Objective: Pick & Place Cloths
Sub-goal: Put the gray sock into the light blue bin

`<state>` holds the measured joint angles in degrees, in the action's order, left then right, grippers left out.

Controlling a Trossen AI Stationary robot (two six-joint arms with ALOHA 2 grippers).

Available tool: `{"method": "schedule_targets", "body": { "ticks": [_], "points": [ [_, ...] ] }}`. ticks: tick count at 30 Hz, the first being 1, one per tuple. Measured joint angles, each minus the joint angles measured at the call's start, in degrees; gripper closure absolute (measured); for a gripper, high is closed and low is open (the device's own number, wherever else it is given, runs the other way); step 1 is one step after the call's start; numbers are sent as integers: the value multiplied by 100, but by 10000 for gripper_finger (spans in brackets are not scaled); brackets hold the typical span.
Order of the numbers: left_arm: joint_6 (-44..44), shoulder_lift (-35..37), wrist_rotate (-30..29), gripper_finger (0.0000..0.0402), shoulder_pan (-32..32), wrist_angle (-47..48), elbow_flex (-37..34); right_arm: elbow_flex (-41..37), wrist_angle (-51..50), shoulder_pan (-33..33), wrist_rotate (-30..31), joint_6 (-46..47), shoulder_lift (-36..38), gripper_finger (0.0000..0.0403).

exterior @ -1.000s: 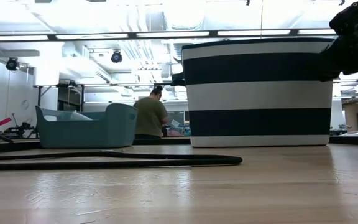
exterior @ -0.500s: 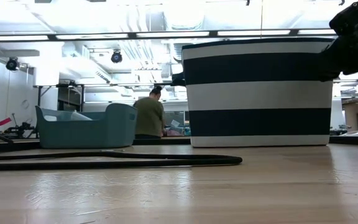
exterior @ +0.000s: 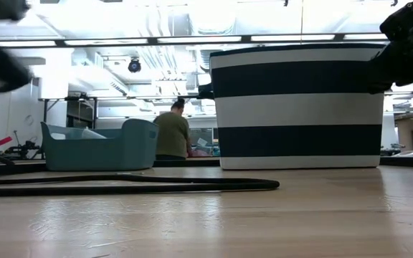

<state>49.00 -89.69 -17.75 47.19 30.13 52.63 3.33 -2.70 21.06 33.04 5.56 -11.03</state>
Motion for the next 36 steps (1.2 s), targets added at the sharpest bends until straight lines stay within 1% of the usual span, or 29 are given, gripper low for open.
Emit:
{"method": "schedule_targets", "body": {
  "ticks": [4, 6, 12, 16, 18, 21, 24, 29, 31, 33, 36],
  "points": [
    [-618, 348, -783, 391, -191, 323, 168, -1, -1, 2, -1, 0, 0, 394],
    [-954, 533, -1342, 392, -276, 528, 261, -2, -2, 2, 0, 0, 0, 394],
    [-1962, 1092, -3665, 391, -488, 640, 393, 0, -2, 0, -2, 0, 0, 394],
    [-2330, 1543, -5259, 392, -622, 649, 368, 0, 0, 2, -1, 0, 0, 394],
    [-2566, 1797, -5791, 392, -761, 649, 367, 0, 0, 0, -2, 0, 0, 394],
    [-2872, 2174, -6384, 391, -1082, 651, 355, 0, -2, 0, 0, 0, 0, 394],
    [-3252, 2566, -6495, 391, -1585, 688, 349, -1, -1, 0, -1, 0, 0, 394],
    [-3801, 3121, -6282, 390, -2832, 711, 338, 0, -2, 2, -1, 0, 0, 394],
    [-4057, 3309, -6058, 388, -3451, 710, 338, 0, -2, 2, -2, 0, 0, 394],
    [-4220, 3461, -5706, 387, -4126, 701, 337, 0, 0, 0, 0, 0, 0, 394],
    [-4287, 3602, -4912, 387, -5209, 697, 336, 0, -1, 2, -2, 0, 0, 394]
  ]
}}
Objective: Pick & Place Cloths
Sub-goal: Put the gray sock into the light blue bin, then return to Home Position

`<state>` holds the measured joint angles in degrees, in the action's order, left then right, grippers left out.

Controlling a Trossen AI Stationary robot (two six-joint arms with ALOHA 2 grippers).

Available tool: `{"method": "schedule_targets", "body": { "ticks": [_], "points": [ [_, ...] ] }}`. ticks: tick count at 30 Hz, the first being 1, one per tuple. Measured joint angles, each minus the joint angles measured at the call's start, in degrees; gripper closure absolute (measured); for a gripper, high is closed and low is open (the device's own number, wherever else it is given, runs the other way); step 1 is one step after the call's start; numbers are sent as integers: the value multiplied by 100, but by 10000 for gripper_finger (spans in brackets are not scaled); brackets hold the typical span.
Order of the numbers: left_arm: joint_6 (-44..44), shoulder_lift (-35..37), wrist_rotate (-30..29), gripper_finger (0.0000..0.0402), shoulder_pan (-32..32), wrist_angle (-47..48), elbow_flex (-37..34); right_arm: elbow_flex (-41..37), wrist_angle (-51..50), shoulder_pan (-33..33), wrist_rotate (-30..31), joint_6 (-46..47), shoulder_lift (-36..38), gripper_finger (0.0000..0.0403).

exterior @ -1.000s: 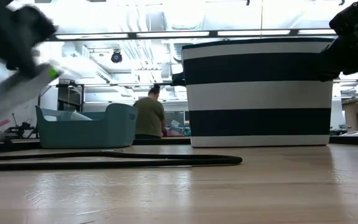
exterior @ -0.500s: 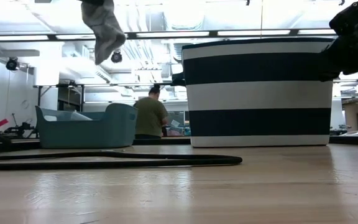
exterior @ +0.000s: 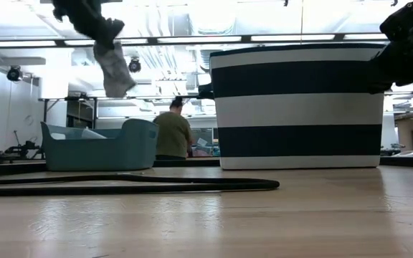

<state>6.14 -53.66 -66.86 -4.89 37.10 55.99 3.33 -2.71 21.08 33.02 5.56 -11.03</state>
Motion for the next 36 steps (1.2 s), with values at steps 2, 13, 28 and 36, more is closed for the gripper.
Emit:
{"method": "schedule_targets", "body": {
  "ticks": [2, 13, 28, 36],
  "points": [
    [41, 25, 838, 387, -702, 2, 0, -2, -1, 0, 2, 0, 0, 394],
    [425, -330, 2738, 349, -2602, 41, -315, -1, 1, 0, 0, 0, 0, 394],
    [751, -343, 4609, 246, -2305, -99, -509, -2, 0, 0, 0, 0, 0, 394],
    [726, -137, 4635, 325, -1112, -1112, -1007, 0, 0, -1, 1, 0, 0, 394]
  ]
}}
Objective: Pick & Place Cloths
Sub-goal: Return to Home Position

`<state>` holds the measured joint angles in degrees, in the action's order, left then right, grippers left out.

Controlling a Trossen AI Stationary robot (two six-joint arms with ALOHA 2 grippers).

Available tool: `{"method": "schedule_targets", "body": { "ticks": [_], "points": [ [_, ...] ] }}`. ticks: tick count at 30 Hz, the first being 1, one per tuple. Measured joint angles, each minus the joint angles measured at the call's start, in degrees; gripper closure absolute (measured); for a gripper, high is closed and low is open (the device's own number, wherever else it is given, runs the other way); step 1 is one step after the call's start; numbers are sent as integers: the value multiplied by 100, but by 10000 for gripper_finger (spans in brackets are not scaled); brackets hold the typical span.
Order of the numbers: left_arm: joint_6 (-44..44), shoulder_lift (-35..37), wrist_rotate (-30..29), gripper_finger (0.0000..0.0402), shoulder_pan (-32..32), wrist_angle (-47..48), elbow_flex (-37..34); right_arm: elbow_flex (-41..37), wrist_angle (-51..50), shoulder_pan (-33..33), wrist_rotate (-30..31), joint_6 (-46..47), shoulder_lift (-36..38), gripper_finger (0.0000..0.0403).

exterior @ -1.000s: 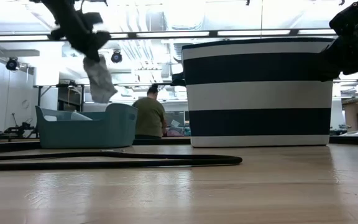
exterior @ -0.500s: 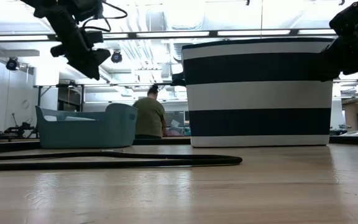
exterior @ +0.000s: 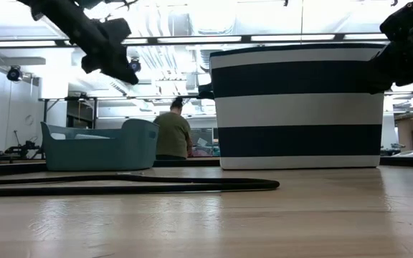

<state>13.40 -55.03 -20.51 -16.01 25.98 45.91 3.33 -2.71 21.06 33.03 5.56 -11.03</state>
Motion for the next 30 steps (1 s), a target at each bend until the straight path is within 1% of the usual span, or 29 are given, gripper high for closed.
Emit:
{"method": "schedule_targets", "body": {
  "ticks": [3, 4, 7, 10, 13, 16, 20, 26, 30],
  "points": [
    [-3, 135, 0, 379, 540, -513, -274, 0, -1, 1, -1, 0, 0, 394],
    [-44, 196, 1, 390, 722, -704, -386, 0, -1, 1, 1, 0, 0, 394],
    [-335, 423, 5, 392, 1225, -1054, -748, 0, -1, -1, 1, 0, 0, 394],
    [-268, 771, 4, 394, 1603, -1301, -1150, 0, 0, 0, 1, 0, 0, 394],
    [-252, 1206, 4, 397, 1842, -1645, -1539, 0, 1, 2, 0, 0, 0, 394],
    [-287, 1745, 73, 397, 1887, -1823, -1856, 0, 0, 2, -1, 0, 0, 394],
    [-458, 2471, 404, 393, 1887, -1990, -2246, 0, -1, 2, -1, 0, 0, 394],
    [-592, 3384, 926, 395, 1887, -2001, -2681, 0, -1, 0, 0, 0, 0, 394],
    [-582, 3860, 939, 392, 1887, -1996, -3006, 0, 0, 1, 0, 0, 0, 394]
  ]
}}
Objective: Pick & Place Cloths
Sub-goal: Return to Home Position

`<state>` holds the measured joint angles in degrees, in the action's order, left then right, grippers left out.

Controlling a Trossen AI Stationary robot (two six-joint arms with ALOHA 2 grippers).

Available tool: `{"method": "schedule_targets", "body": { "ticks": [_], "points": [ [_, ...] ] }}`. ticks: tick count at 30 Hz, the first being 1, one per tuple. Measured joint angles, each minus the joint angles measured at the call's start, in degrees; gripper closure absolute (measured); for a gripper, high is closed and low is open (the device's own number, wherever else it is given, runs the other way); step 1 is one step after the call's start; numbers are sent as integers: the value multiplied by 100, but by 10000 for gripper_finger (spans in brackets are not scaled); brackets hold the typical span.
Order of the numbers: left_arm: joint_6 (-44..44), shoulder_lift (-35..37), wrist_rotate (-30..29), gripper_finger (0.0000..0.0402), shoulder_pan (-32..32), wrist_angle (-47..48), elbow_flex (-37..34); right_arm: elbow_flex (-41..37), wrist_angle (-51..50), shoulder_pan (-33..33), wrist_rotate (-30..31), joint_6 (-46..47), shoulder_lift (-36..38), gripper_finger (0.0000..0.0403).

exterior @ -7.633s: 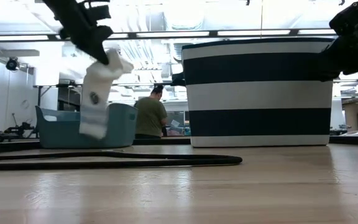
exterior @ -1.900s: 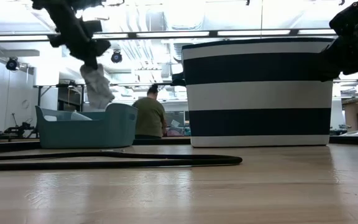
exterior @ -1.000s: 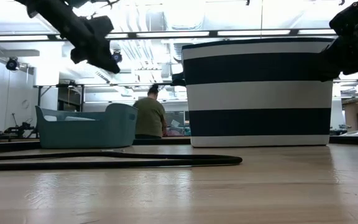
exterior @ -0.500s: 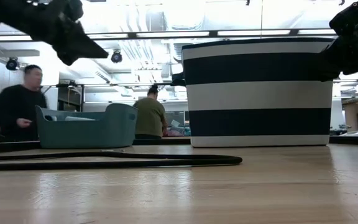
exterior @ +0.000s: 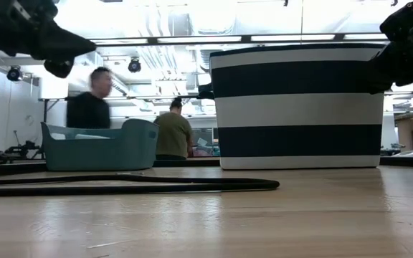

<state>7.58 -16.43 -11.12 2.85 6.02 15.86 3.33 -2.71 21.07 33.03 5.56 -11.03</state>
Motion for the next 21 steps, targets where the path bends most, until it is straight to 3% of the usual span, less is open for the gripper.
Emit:
{"method": "schedule_targets", "body": {
  "ticks": [16, 21],
  "points": [
    [-68, 1591, 379, 394, 0, -39, -994, 0, 1, -1, 0, 0, 0, 394],
    [-94, 1643, 459, 393, 0, -92, -1237, 0, -1, -1, 1, 0, -2, 394]
  ]
}}
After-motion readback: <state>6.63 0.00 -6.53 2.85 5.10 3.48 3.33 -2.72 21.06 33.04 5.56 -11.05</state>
